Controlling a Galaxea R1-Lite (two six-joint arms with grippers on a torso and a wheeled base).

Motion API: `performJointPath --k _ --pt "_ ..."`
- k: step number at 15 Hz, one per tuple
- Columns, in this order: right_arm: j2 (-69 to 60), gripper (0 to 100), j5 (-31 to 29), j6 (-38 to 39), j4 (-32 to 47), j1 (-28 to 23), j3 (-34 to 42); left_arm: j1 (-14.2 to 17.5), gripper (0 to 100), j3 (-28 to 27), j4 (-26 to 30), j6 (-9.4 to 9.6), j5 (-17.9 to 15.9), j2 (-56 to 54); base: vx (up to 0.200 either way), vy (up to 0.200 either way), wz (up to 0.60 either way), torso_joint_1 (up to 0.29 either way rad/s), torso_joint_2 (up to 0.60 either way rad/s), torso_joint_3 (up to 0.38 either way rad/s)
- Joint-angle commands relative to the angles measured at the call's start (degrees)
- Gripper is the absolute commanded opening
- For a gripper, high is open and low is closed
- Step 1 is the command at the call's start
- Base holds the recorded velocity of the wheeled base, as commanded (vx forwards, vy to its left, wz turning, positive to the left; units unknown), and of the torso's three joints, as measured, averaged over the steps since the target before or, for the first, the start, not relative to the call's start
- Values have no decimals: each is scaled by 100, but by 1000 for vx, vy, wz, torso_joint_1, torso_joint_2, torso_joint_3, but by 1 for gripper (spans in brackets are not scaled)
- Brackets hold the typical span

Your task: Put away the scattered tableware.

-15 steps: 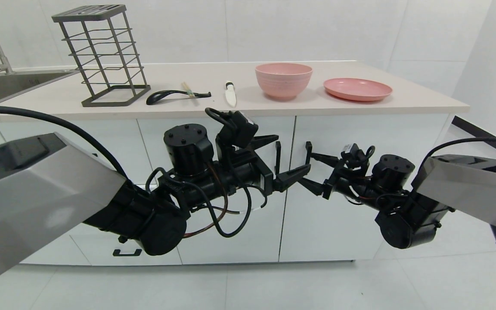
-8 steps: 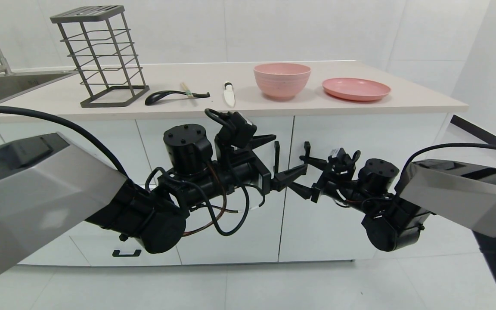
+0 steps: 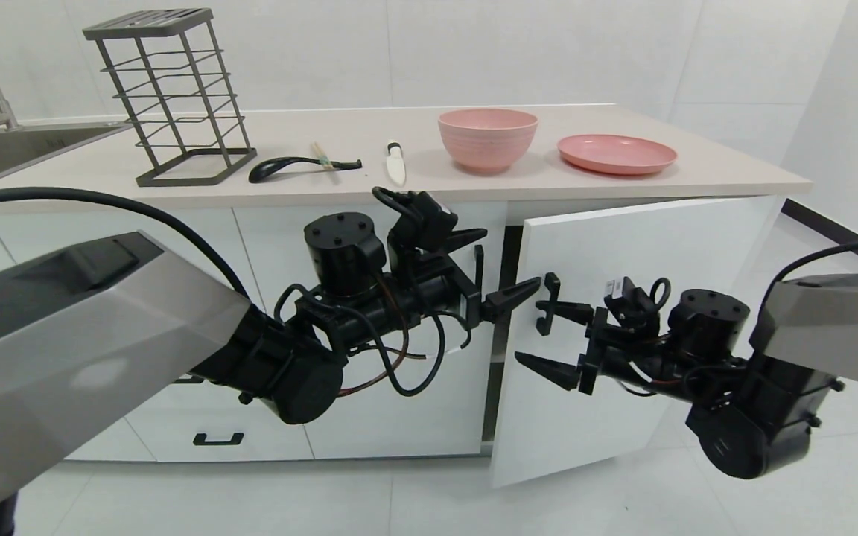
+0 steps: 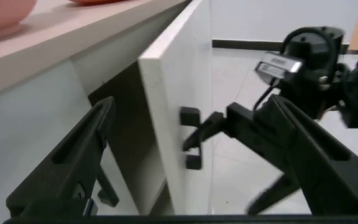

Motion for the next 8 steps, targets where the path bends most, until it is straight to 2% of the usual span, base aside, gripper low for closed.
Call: performJointPath --k 1,4,8 --pt "-832 100 261 -56 -30 -93 763 -106 100 -284 -24 8 -1 322 0 0 0 0 0 0" --pt "-964 100 446 -250 -30 -286 1185 -475 100 -767 20 8 -10 656 0 0 0 0 0 0" --pt "-1007 100 578 -285 -30 -436 1272 -659 100 -1400 213 8 -10 1087 0 0 0 0 0 0"
